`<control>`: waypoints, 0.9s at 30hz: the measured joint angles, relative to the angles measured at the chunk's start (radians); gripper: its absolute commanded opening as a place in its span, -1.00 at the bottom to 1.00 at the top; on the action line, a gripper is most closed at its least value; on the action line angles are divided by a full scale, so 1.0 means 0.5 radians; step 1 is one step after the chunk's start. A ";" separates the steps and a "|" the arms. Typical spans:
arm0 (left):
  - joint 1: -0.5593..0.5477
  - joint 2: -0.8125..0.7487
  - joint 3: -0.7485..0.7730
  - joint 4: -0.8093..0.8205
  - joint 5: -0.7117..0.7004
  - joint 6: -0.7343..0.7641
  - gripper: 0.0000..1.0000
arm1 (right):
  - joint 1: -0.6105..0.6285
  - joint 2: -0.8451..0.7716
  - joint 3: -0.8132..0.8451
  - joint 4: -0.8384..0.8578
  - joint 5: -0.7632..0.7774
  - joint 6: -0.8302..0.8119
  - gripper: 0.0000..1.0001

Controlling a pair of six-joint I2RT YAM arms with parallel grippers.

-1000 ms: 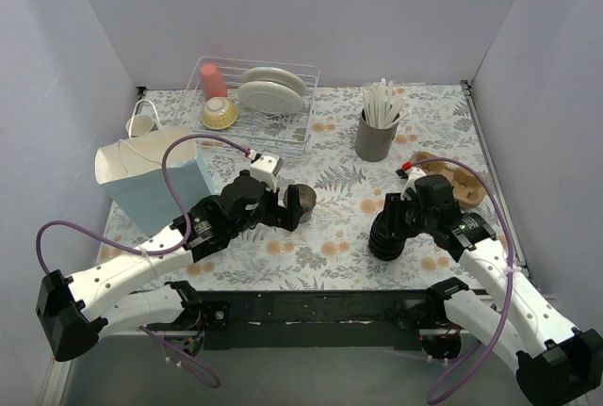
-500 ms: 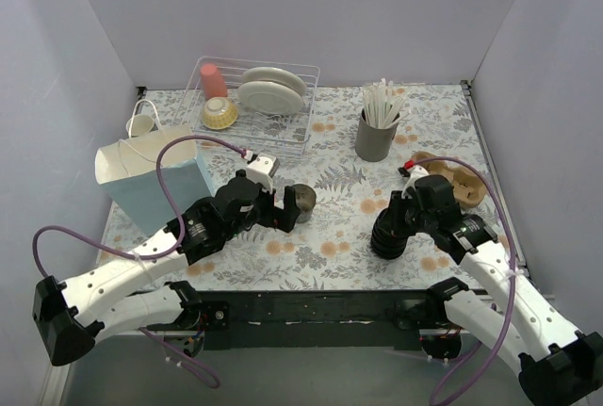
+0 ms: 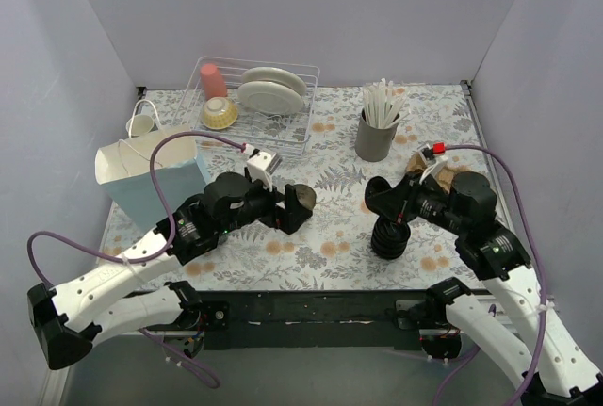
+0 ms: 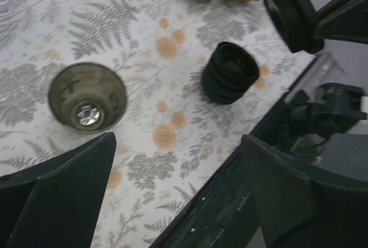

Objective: Pack the takeout coffee

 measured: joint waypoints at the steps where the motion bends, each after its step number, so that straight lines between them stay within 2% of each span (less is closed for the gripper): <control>1: 0.000 -0.014 0.018 0.028 0.070 -0.018 0.76 | 0.000 -0.044 -0.001 0.076 -0.074 0.037 -0.59; 7: 0.000 -0.160 0.031 0.285 0.464 -0.235 0.66 | 0.001 -0.237 -0.002 0.549 -0.377 0.304 -0.60; 14: 0.000 -0.264 -0.063 0.858 0.796 -0.350 0.59 | 0.005 -0.235 -0.053 0.893 -0.565 0.641 -0.60; 17: 0.000 -0.175 -0.063 1.038 0.909 -0.340 0.49 | 0.008 -0.237 -0.109 1.010 -0.615 0.761 -0.60; 23: 0.000 0.188 0.013 1.220 1.062 -0.351 0.36 | 0.008 -0.269 -0.197 1.162 -0.671 0.949 -0.60; 27: 0.000 0.312 0.013 1.315 1.101 -0.375 0.23 | 0.008 -0.303 -0.249 1.257 -0.684 1.041 -0.60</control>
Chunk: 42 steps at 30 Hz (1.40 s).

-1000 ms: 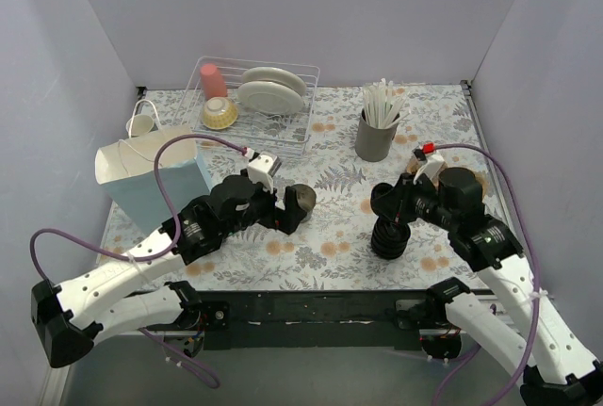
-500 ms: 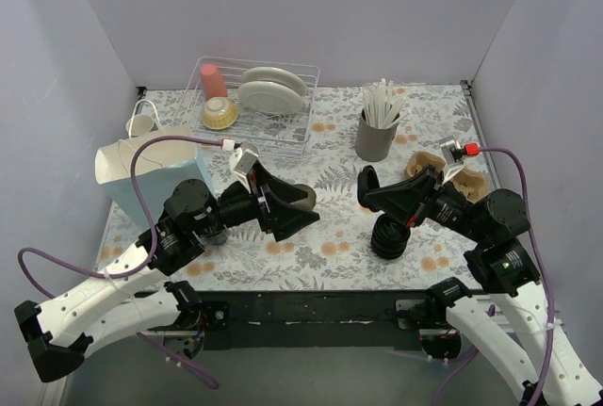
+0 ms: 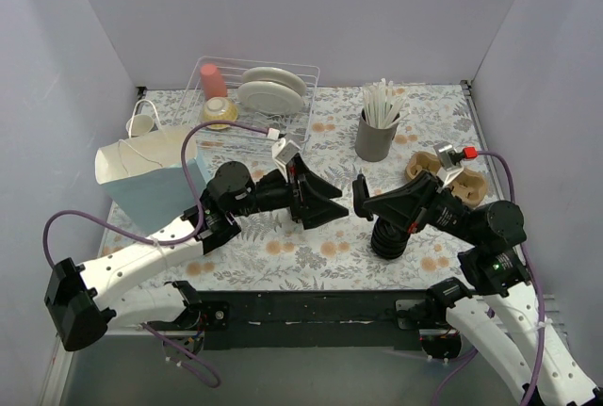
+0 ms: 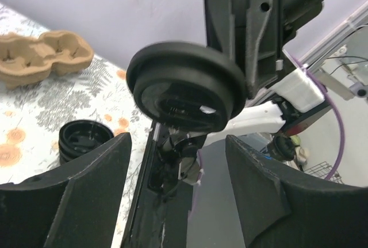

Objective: Pack the takeout coffee

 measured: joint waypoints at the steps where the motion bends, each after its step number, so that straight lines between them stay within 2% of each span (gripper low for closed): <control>1: 0.000 0.010 0.000 0.040 0.008 -0.011 0.20 | 0.000 -0.006 -0.008 0.018 0.000 0.022 -0.60; 4: 0.000 0.018 0.000 0.190 0.034 -0.057 0.12 | 0.000 -0.018 -0.032 0.083 0.000 0.096 -0.59; 11: -0.010 0.095 -0.005 0.507 0.112 -0.215 0.11 | 0.000 -0.048 -0.089 0.175 0.007 0.195 -0.59; 16: -0.055 0.159 -0.023 0.583 0.117 -0.280 0.08 | 0.000 -0.063 -0.117 0.215 0.038 0.238 -0.59; 22: -0.123 0.207 -0.023 0.602 0.098 -0.287 -0.04 | 0.000 -0.087 -0.185 0.276 0.101 0.301 -0.59; 26: -0.146 0.234 -0.023 0.594 0.053 -0.281 -0.37 | 0.000 -0.098 -0.214 0.296 0.121 0.333 -0.59; 27: -0.148 0.237 -0.023 0.588 0.040 -0.278 -0.54 | 0.000 -0.104 -0.220 0.307 0.126 0.338 -0.59; 30: -0.156 0.237 -0.023 0.579 0.007 -0.278 -0.84 | 0.000 -0.128 -0.238 0.316 0.150 0.347 -0.56; 33: -0.167 0.233 -0.023 0.568 -0.014 -0.278 -1.00 | -0.001 -0.150 -0.259 0.314 0.182 0.349 -0.44; 36: -0.169 0.233 -0.023 0.533 -0.043 -0.272 -1.00 | 0.000 -0.171 -0.277 0.295 0.198 0.336 -0.18; 37: -0.169 0.229 -0.022 0.508 -0.056 -0.269 -1.00 | 0.000 -0.178 -0.277 0.273 0.204 0.324 0.01; 39: -0.169 0.211 -0.021 0.426 -0.094 -0.256 -1.00 | 0.000 -0.195 -0.275 0.211 0.218 0.279 0.22; 40: -0.169 0.196 -0.013 0.349 -0.122 -0.243 -1.00 | 0.000 -0.204 -0.261 0.137 0.233 0.225 0.42; 42: -0.169 0.160 0.034 0.134 -0.198 -0.208 -1.00 | 0.000 -0.214 -0.206 -0.031 0.276 0.125 0.59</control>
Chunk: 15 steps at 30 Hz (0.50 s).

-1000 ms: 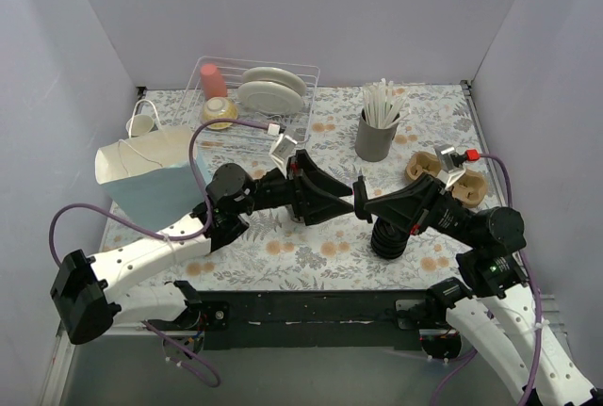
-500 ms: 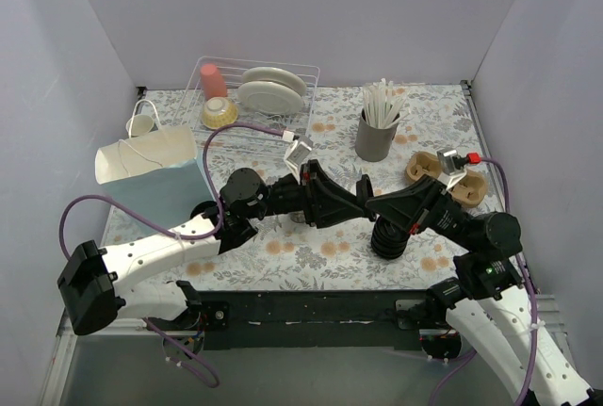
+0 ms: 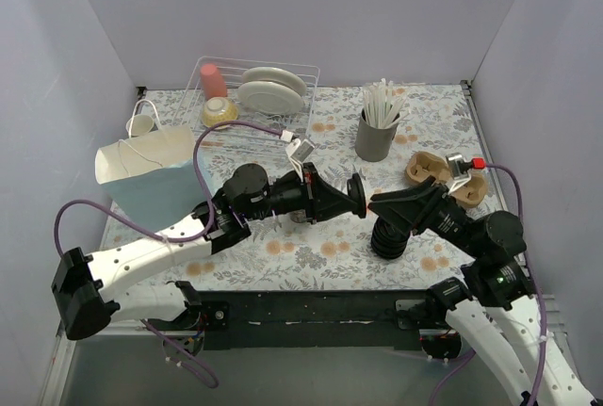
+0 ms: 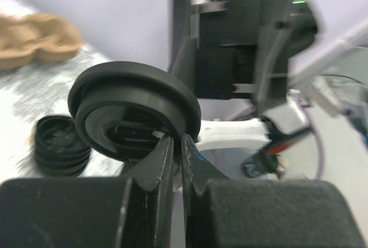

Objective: Pack the takeout coffee

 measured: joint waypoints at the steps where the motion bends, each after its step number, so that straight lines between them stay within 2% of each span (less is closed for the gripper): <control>1: 0.000 -0.019 0.044 -0.152 -0.070 0.031 -1.00 | 0.000 -0.007 0.066 -0.160 0.053 -0.099 0.71; 4: 0.000 -0.079 0.183 -0.576 -0.291 0.108 -1.00 | 0.000 -0.033 0.231 -0.477 0.198 -0.307 0.97; 10: 0.001 -0.065 0.633 -1.539 -0.880 0.188 -1.00 | 0.000 -0.098 0.375 -0.853 0.419 -0.605 0.97; 15: 0.001 0.285 1.061 -2.203 -1.221 0.205 -1.00 | 0.000 -0.069 0.376 -1.063 0.491 -0.753 0.97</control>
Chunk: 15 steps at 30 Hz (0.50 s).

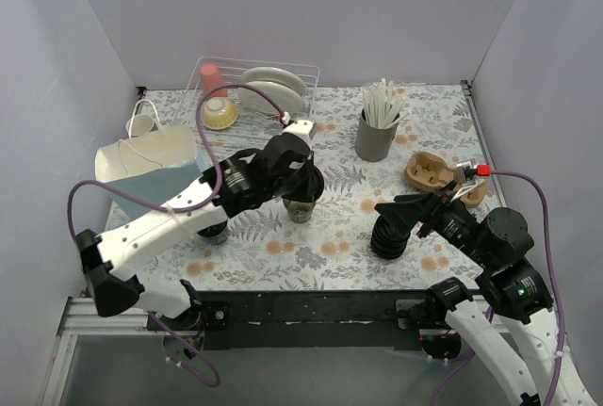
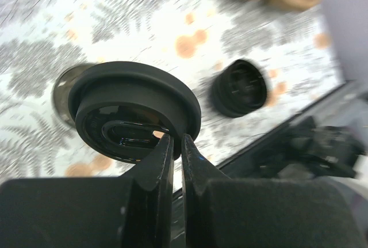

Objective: Pack the takeout coffee

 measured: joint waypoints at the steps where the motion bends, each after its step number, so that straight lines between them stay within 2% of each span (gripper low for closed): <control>1: 0.000 0.090 0.054 -0.097 -0.037 0.008 -1.00 | 0.000 0.008 0.001 -0.027 0.009 -0.021 0.97; 9: 0.025 0.700 0.344 -0.638 -0.101 0.111 -1.00 | 0.000 0.018 0.045 -0.188 0.063 -0.151 0.97; 15: 0.050 0.977 0.562 -0.838 -0.092 0.182 -1.00 | 0.000 0.000 0.140 -0.256 0.130 -0.235 0.96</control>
